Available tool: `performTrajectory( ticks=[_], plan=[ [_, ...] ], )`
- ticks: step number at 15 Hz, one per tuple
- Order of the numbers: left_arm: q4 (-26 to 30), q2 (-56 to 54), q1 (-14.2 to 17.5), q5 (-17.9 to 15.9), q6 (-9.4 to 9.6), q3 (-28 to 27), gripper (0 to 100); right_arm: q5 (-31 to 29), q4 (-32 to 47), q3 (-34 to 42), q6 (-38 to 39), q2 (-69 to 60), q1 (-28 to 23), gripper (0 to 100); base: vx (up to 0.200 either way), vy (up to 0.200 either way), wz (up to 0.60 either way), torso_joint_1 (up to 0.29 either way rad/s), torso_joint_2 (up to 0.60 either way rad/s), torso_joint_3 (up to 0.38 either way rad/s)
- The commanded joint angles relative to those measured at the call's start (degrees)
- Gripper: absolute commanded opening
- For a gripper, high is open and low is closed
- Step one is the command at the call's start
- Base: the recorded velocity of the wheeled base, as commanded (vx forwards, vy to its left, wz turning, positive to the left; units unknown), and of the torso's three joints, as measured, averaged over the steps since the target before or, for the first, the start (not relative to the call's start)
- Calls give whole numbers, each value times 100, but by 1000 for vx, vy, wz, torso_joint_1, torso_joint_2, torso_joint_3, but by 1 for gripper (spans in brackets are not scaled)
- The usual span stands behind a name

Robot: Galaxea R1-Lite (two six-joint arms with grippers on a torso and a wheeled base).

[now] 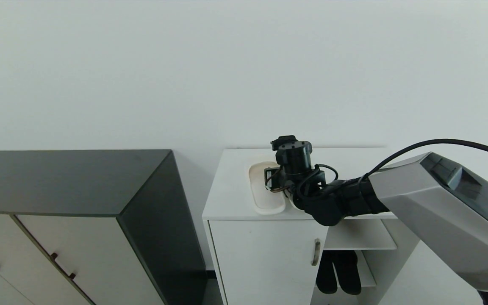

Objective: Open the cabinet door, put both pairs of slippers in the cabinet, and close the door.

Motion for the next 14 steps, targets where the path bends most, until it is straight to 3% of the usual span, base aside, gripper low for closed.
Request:
performTrajectory(
  ticks=[1,5,7,9,14],
  plan=[
    [-1,7,0,0,2,0,0,1,8,-17,8,8,7,0,0,0,0,0,0,0],
    [-1,7,0,0,2,0,0,1,-1,89,16,-168,33,0,0,0,0,0,0,0],
    [-1,7,0,0,-7,0,0,1,-1,502,8,-599,130,0,0,0,0,0,0,0],
    [-1,7,0,0,-7,0,0,1,-10,1029,-10,-1091,236,0,0,0,0,0,0,0],
    [-1,7,0,0,2,0,0,45,-537,3314,-1,-2594,613,0,0,0,0,0,0,0]
  ],
)
